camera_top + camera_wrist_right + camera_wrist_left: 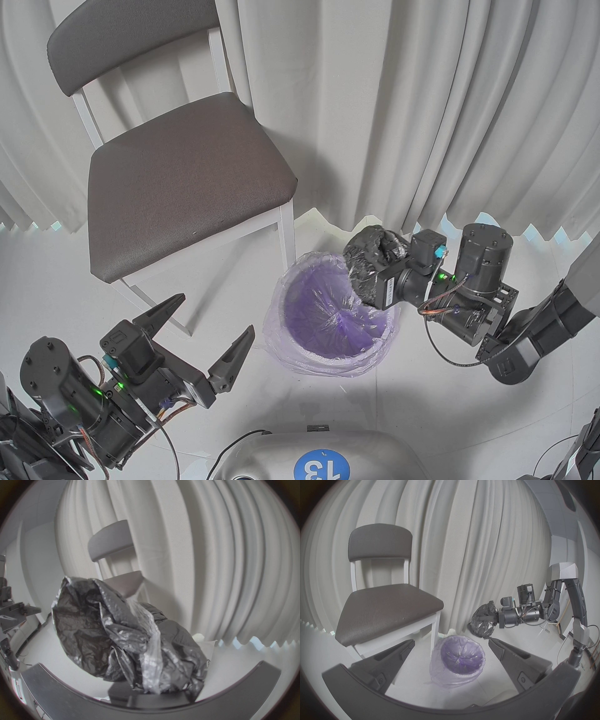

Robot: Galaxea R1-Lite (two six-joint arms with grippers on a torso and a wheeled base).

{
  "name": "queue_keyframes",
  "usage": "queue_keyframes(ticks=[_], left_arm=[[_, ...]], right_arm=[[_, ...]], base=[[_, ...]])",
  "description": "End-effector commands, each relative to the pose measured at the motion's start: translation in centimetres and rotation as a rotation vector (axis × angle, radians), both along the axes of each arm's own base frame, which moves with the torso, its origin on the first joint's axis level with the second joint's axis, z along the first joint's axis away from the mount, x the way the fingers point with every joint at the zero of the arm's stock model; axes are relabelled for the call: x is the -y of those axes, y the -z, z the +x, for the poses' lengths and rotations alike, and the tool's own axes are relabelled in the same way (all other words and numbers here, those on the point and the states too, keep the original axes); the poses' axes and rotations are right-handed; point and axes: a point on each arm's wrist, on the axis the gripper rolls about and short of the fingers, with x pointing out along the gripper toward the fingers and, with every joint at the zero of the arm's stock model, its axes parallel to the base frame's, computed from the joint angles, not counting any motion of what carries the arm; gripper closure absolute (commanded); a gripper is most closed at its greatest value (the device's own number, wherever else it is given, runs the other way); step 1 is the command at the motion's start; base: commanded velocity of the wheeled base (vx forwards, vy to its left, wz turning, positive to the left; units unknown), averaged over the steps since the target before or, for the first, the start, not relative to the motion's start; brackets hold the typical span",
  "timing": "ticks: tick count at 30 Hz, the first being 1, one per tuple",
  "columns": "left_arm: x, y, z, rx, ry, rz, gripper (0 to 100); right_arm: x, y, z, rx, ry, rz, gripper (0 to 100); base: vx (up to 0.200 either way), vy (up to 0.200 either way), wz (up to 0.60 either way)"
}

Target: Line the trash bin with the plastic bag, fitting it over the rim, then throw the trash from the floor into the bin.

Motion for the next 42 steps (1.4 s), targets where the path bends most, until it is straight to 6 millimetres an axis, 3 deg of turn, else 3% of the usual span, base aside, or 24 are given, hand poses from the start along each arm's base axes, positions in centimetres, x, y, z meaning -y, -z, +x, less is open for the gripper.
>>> queue_keyframes(ticks=[1,6,7,10,13,16,23,35,42], left_arm=[[-0.7,-1.2,-0.7,0.059,0.008,-0.039,0],[-0.7,-1.3,-0.7,0.062,0.009,-0.037,0],[-0.7,-1.3,-0.7,0.065,0.008,-0.04,0],[-0.7,-1.4,-0.7,0.069,0.008,-0.043,0],[-0.7,-1.4,-0.8,0.068,0.008,-0.042,0],[-0.7,-1.4,-0.7,0.066,0.008,-0.043,0],[-0.6,-0.9,-0.5,0.048,0.004,-0.029,0],[-1.0,0.7,1.1,-0.021,-0.024,0.019,0],[-1.0,0.7,1.1,-0.022,-0.024,0.02,0]], right_arm=[[-1.9,1.0,-1.0,-0.022,-0.059,-0.015,100],[-2.2,1.7,-1.0,-0.037,-0.068,-0.029,100],[-2.9,2.9,-0.9,-0.065,-0.082,-0.05,100],[-3.4,4.3,-0.6,-0.094,-0.094,-0.066,100],[-4.1,6.8,0.8,-0.137,-0.091,-0.09,100],[-4.5,8.0,1.6,-0.159,-0.081,-0.087,100],[-4.6,14.2,6.6,-0.246,-0.042,-0.066,100],[-4.9,20.8,11.7,-0.343,-0.039,-0.059,100],[-4.5,20.1,14.5,-0.401,-0.016,-0.056,100]], base=[[0.0,0.0,0.0],[0.0,0.0,0.0],[0.0,0.0,0.0],[0.0,0.0,0.0],[0.0,0.0,0.0],[0.0,0.0,0.0],[0.0,0.0,0.0],[0.0,0.0,0.0],[0.0,0.0,0.0]])
